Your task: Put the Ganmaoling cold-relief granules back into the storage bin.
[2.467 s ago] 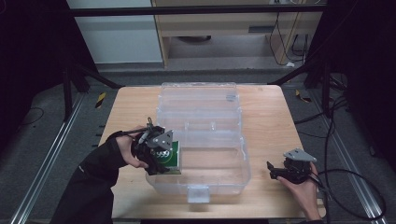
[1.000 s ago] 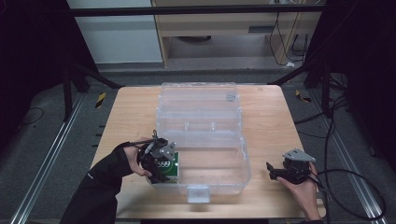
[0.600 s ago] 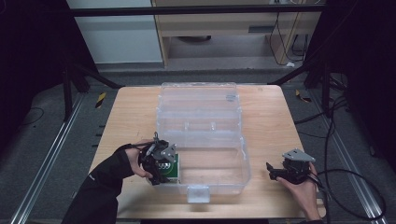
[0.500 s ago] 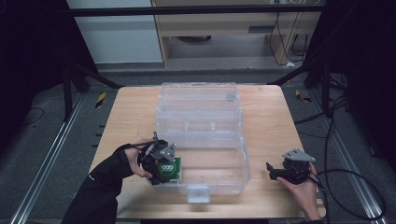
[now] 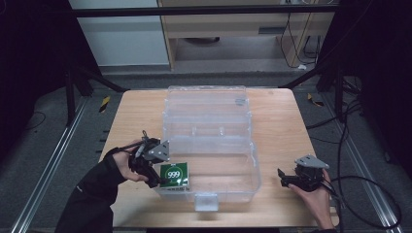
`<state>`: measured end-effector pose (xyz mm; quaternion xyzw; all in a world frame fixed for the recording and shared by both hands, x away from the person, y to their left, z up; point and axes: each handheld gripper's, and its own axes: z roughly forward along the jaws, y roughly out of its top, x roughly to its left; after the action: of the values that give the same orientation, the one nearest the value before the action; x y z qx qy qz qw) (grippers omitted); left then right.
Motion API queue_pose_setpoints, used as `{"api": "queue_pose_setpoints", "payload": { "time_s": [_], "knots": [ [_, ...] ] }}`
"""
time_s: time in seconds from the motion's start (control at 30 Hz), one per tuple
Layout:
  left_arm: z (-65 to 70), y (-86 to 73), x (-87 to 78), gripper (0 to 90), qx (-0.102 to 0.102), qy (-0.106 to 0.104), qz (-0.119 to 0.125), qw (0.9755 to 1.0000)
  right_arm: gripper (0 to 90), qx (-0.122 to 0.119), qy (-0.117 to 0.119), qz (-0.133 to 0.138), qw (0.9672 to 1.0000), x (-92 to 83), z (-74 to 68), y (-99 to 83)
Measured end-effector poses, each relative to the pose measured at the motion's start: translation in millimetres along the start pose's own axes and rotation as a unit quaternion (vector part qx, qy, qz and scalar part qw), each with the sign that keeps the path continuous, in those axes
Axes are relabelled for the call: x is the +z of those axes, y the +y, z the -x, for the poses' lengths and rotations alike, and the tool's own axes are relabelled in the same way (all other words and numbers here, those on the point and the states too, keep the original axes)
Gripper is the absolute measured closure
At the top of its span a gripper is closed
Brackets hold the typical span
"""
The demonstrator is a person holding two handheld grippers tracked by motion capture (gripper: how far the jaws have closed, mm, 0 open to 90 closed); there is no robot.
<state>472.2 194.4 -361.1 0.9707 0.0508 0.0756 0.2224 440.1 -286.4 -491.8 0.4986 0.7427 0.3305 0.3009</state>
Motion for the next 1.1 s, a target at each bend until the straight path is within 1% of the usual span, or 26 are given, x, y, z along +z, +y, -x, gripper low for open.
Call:
{"api": "queue_pose_setpoints", "payload": {
  "time_s": [0.03,0.13,0.23,0.27,0.3,0.37,0.53,0.63,0.67,0.73,0.8,0.83,0.9,0.93,1.0,1.1],
  "knots": [
    [0.4,-2.4,-2.5,16.1,-0.005,0.004,0.006,1.0,3.5,0.001,0.0,0.0,1.0,-0.1,0.0,0.0],
    [1.1,-9.9,-10.2,16.7,-0.019,0.013,0.013,0.9996,3.6,-0.001,-0.001,0.0,1.0,-0.4,0.3,-0.1],
    [2.2,-18.9,-16.9,17.9,-0.034,0.023,0.023,0.9989,3.6,-0.001,-0.001,0.0,1.0,-0.4,0.3,-0.3],
    [2.7,-25.8,-20.6,18.5,-0.043,0.029,0.028,0.9983,3.6,0.0,-0.001,-0.001,1.0,-0.4,0.1,-0.3],
    [2.7,-25.8,-20.6,18.6,-0.043,0.029,0.028,0.9983,3.6,0.0,-0.001,-0.001,1.0,-0.4,0.1,-0.3],
    [4.0,-33.9,-22.0,18.8,-0.058,0.035,0.036,0.9971,3.6,0.0,-0.001,0.0,1.0,-0.4,0.3,-0.4],
    [5.6,-56.1,-19.2,18.9,-0.09,0.051,0.04,0.9938,3.6,0.001,-0.002,0.0,1.0,-0.5,0.3,-0.5],
    [5.7,-70.3,-16.9,18.9,-0.114,0.06,0.045,0.9907,3.6,0.002,-0.001,0.0,1.0,-0.8,0.5,-0.5],
    [5.6,-76.1,-15.3,19.0,-0.124,0.063,0.047,0.9891,3.6,0.001,-0.002,0.001,1.0,-0.7,0.7,-0.6],
    [5.1,-84.0,-12.2,19.2,-0.139,0.067,0.048,0.9869,3.6,0.004,-0.002,0.001,1.0,-0.5,0.6,-0.7],
    [5.0,-93.3,-6.1,19.7,-0.158,0.071,0.048,0.9838,3.6,0.004,-0.002,0.001,1.0,-0.4,0.6,-0.8],
    [4.8,-96.2,-3.6,19.9,-0.163,0.071,0.047,0.983,3.6,0.004,-0.002,0.001,1.0,-0.5,0.7,-0.9],
    [4.5,-103.2,3.1,19.9,-0.179,0.075,0.042,0.98,3.6,0.003,-0.002,0.002,1.0,-0.4,1.0,-1.0],
    [4.4,-106.4,6.5,19.9,-0.185,0.075,0.038,0.9791,3.6,0.005,-0.003,0.001,1.0,-0.5,0.8,-1.1],
    [4.0,-112.2,12.4,19.7,-0.196,0.075,0.038,0.9769,3.6,0.006,-0.004,0.001,1.0,-0.5,0.9,-1.3],
    [3.6,-118.9,19.2,19.7,-0.215,0.082,0.036,0.9725,3.5,0.005,-0.004,0.0,1.0,-0.5,1.5,-1.5]
  ]
}}
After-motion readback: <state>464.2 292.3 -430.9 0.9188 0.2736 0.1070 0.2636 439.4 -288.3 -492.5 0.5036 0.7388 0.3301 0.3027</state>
